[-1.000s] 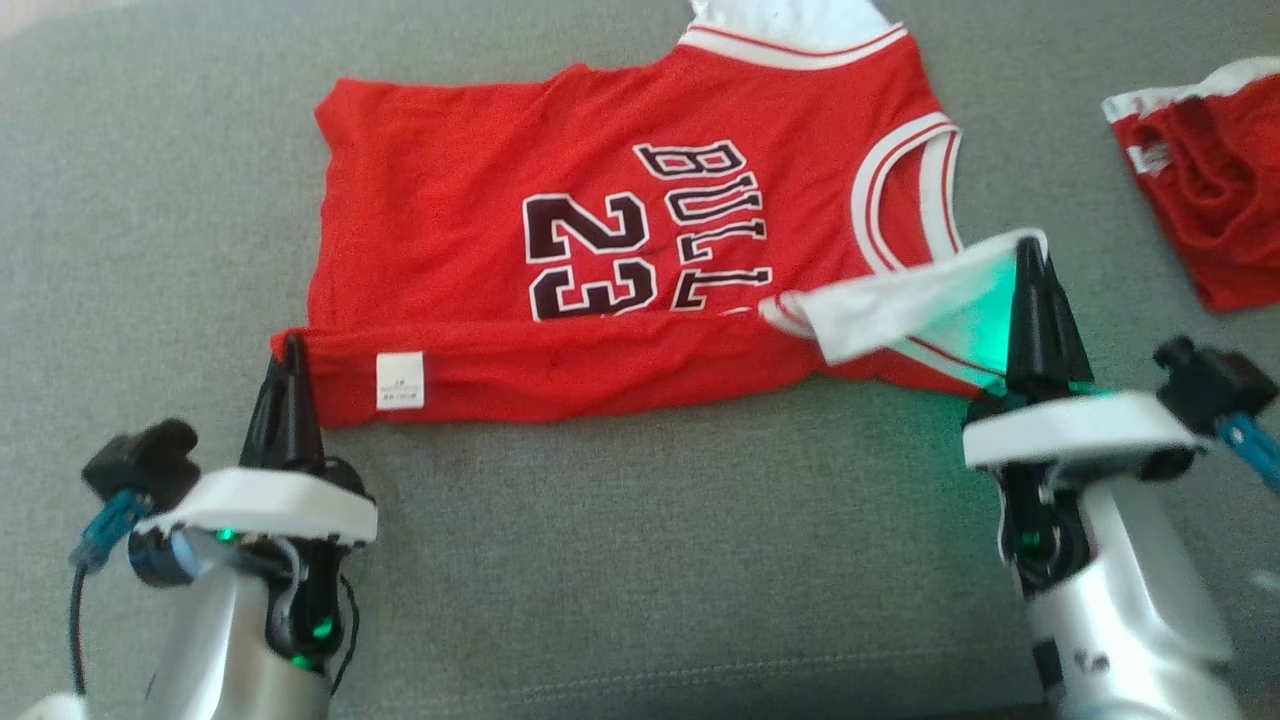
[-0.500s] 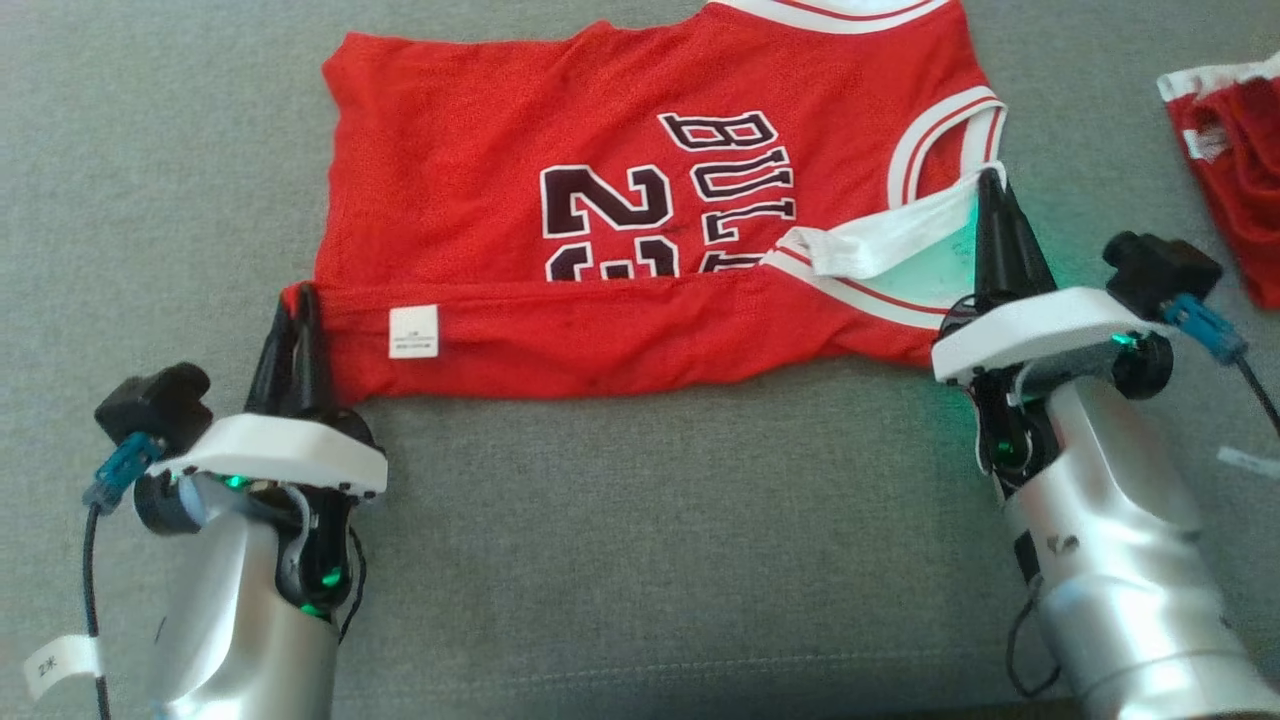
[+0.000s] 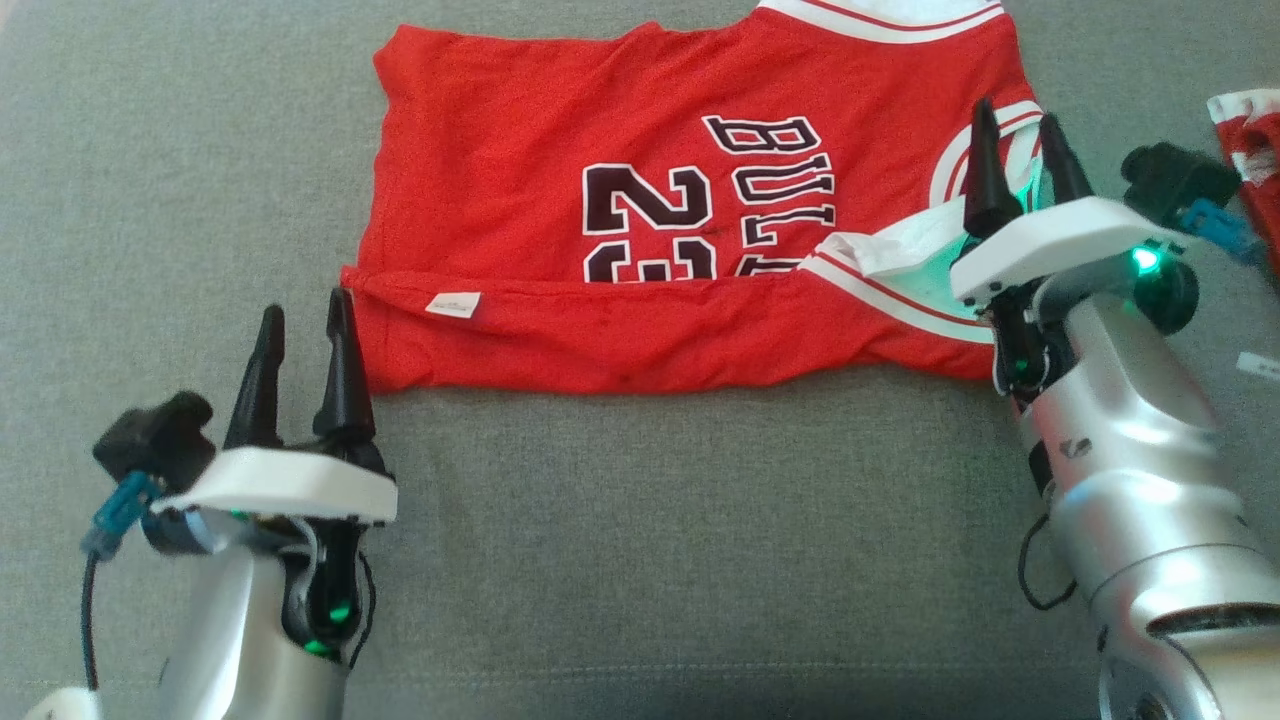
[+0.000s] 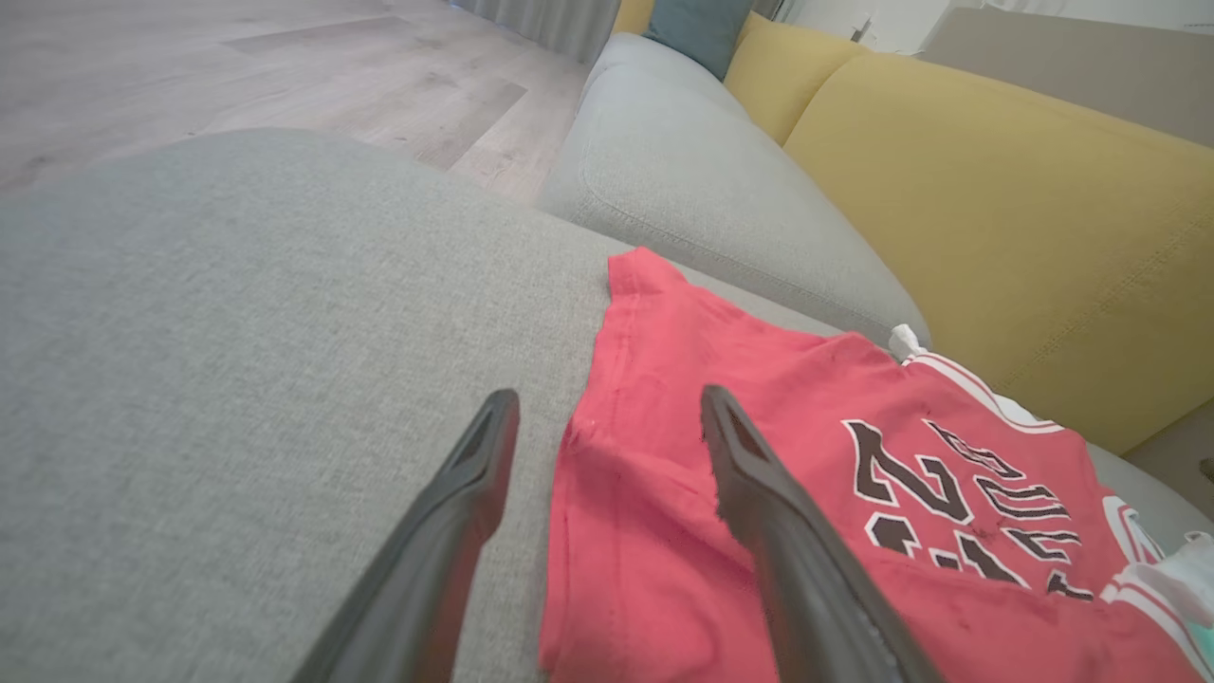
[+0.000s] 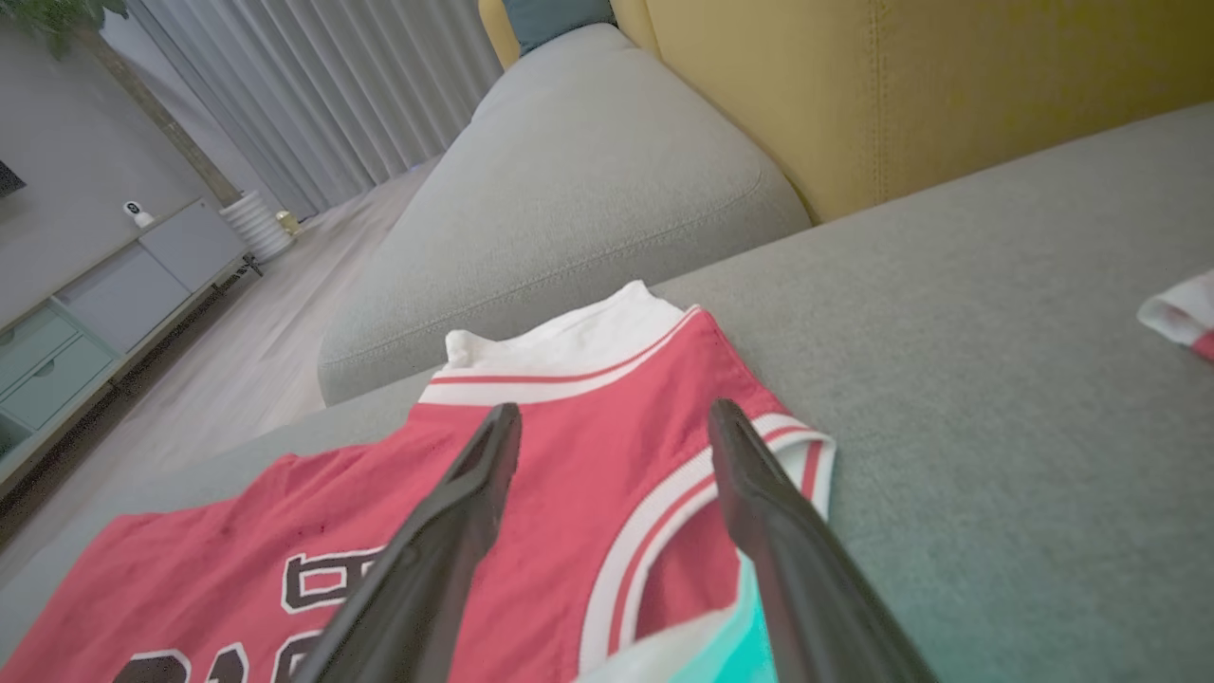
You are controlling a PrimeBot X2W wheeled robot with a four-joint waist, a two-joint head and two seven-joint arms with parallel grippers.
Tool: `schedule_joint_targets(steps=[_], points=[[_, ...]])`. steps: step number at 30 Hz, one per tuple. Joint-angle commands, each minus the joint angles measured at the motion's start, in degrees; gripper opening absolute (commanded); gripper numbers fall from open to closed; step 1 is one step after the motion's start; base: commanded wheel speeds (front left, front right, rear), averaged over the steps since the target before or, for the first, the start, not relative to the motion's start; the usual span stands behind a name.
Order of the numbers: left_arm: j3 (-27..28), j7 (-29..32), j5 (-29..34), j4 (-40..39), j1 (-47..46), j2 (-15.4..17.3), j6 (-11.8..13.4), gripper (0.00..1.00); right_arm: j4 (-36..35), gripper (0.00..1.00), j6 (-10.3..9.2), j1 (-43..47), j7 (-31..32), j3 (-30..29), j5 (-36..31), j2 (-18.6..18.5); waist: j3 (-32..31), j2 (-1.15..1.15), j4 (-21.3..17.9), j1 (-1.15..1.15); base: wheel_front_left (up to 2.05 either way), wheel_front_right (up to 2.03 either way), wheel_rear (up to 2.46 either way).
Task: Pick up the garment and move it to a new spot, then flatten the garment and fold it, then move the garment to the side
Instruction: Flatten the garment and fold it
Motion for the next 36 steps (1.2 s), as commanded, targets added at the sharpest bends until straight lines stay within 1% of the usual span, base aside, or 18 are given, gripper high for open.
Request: schedule_joint_targets(steps=[1, 4, 8, 14, 20, 24, 25, 26, 28, 29, 30, 31, 36], points=[[1.25, -0.34, -0.05, -2.27, 0.25, 0.76, 0.63, 1.0, -1.72, 1.0, 0.37, -1.78, -0.63, 0.09, -1.3, 0.34, -0.14, 0.0, 0.02, 0.0, 0.0, 0.0, 0.0], [0.91, 0.04, -0.1, -2.28, 2.24, 0.82, 1.0, 1.0, -4.35, 1.0, 0.37, -2.09, -0.63, -1.15, -2.75, 0.34, -0.47, 0.0, -0.19, 0.0, 0.0, 0.0, 0.0], [0.62, 3.28, -0.58, -2.03, 4.67, 1.5, 1.49, 1.0, -10.25, 1.0, 0.37, -0.24, -0.63, -0.29, -2.78, 0.34, -0.88, 0.0, -0.98, 0.0, 0.0, 0.0, 0.0], [0.9, 9.5, -1.88, -2.96, 6.72, 2.67, 2.94, 1.0, -20.18, 1.0, 0.37, 5.16, -0.63, 2.31, -2.18, 0.35, -0.45, 0.0, -3.39, 0.0, 0.0, 0.0, 0.0], [2.68, 13.27, -3.95, -4.36, 7.38, 3.56, 4.57, 1.0, -28.79, 1.0, 0.37, 11.86, -0.63, 4.7, -1.76, 0.35, -0.25, 0.0, -6.11, 0.0, 0.0, 0.0, 0.0], [3.74, 16.04, -5.49, -5.1, 8.08, 4.02, 5.57, 1.0, -33.43, 1.0, 0.37, 16.24, -0.63, 5.67, -2.72, 0.35, -0.38, 0.0, -7.43, 0.0, 0.0, 0.0, 0.0], [3.83, 17.09, -5.67, -5.05, 8.32, 4.19, 6.01, 0.9, -34.37, 1.0, 0.37, 17.34, -0.63, 5.76, -3.11, 0.35, -0.45, 0.0, -7.65, 0.0, 0.0, 0.0, 0.0], [3.81, 18.05, -5.69, -5.03, 8.55, 4.41, 6.41, 0.55, -35.26, 1.0, 0.37, 18.41, -0.63, 5.8, -3.51, 0.35, -0.5, 0.0, -7.83, 0.0, 0.0, 0.0, 0.0], [3.8, 19.42, -5.99, -5.19, 8.93, 4.65, 6.78, 0.38, -36.24, 1.0, 0.37, 20.56, -0.63, 5.86, -4.47, 0.35, -0.65, 0.0, -8.14, 0.0, 0.0, 0.0, 0.0], [3.65, 20.21, -6.07, -5.13, 9.14, 4.81, 6.9, 0.28, -36.58, 1.0, 0.37, 21.52, -0.63, 5.8, -5.08, 0.35, -0.75, 0.0, -8.27, 0.0, 0.0, 0.0, 0.0], [3.43, 20.95, -6.14, -5.12, 9.32, 4.95, 6.9, 0.16, -36.72, 1.0, 0.37, 22.45, -0.63, 5.64, -5.62, 0.35, -0.83, 0.0, -8.39, 0.0, 0.0, 0.0, 0.0], [3.29, 21.41, -6.26, -5.23, 9.47, 5.02, 6.85, 0.0, -36.65, 1.0, 0.37, 23.31, -0.42, 5.52, -6.13, 0.35, -0.91, 0.0, -8.49, 0.0, 0.0, 0.0, 0.0], [2.76, 21.73, -6.35, -6.09, 9.71, 5.05, 6.65, 0.0, -34.78, 1.0, 0.37, 26.06, 2.7, 3.8, -8.48, 0.35, -1.19, 0.0, -8.58, 0.0, 0.0, 0.0, 0.0]])
